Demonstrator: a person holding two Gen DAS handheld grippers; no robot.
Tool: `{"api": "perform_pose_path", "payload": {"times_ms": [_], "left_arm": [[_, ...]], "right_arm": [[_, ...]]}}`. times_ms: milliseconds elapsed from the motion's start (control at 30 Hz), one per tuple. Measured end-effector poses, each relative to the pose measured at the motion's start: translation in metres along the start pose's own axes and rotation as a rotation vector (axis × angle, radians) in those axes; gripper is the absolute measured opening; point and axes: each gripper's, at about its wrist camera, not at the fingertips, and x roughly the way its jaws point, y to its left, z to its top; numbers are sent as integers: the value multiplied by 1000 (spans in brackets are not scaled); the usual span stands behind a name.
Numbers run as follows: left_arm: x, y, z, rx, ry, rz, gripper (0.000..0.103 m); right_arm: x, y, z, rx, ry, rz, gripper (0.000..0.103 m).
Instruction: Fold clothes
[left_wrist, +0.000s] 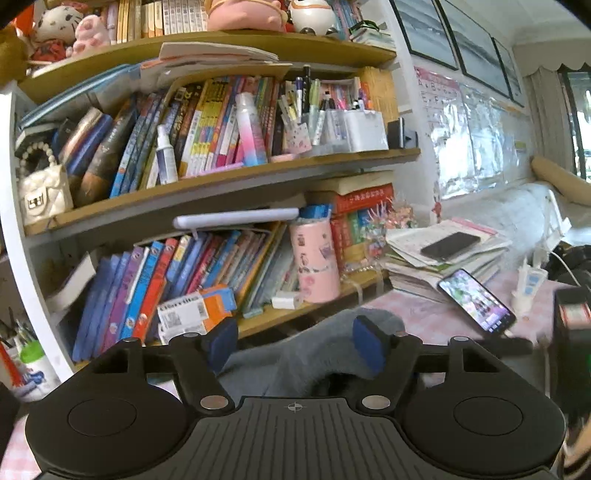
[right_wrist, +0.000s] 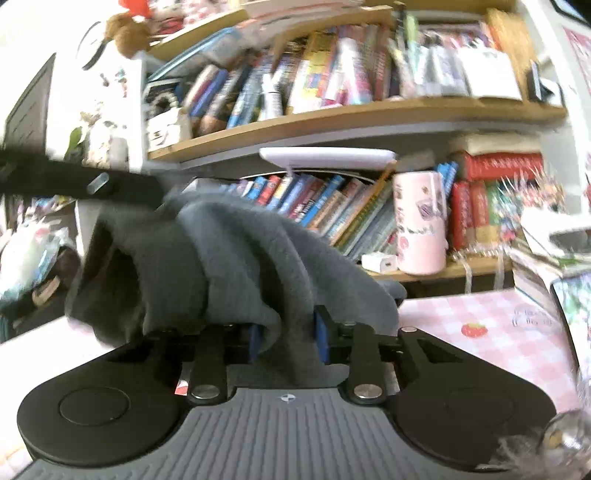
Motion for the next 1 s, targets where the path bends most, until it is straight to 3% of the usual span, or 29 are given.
{"api": "perform_pose_path", "payload": {"times_ms": [200, 367, 433, 567, 633, 700, 767, 867, 1000], "left_arm": [[-1, -3, -18, -12, 23, -47, 71], [-4, -17, -32, 41, 25, -85, 72], [1, -24, -37, 84, 49, -80, 79], [17, -36, -46, 152, 81, -35, 79], [27, -35, -49, 154, 82, 1, 73], [37, -26, -49, 99, 87, 18, 31], [45, -14, -48, 28, 100, 10, 16], [40, -6, -44, -18, 65, 16, 12], [1, -20, -29, 41, -39, 1, 11]], "right_arm": [[-5, -3, 1, 20, -36, -31, 27], [-10, -7, 3, 54, -71, -44, 27], [-9, -9, 4, 65, -68, -43, 27], [-8, -8, 4, 58, -64, -43, 27], [-7, -7, 3, 51, -58, -47, 24], [-5, -9, 3, 56, -43, -57, 20], [-1, -13, 3, 75, -18, -58, 16], [-1, -17, 3, 100, -9, -50, 10], [-12, -16, 8, 88, -73, -48, 9]]}}
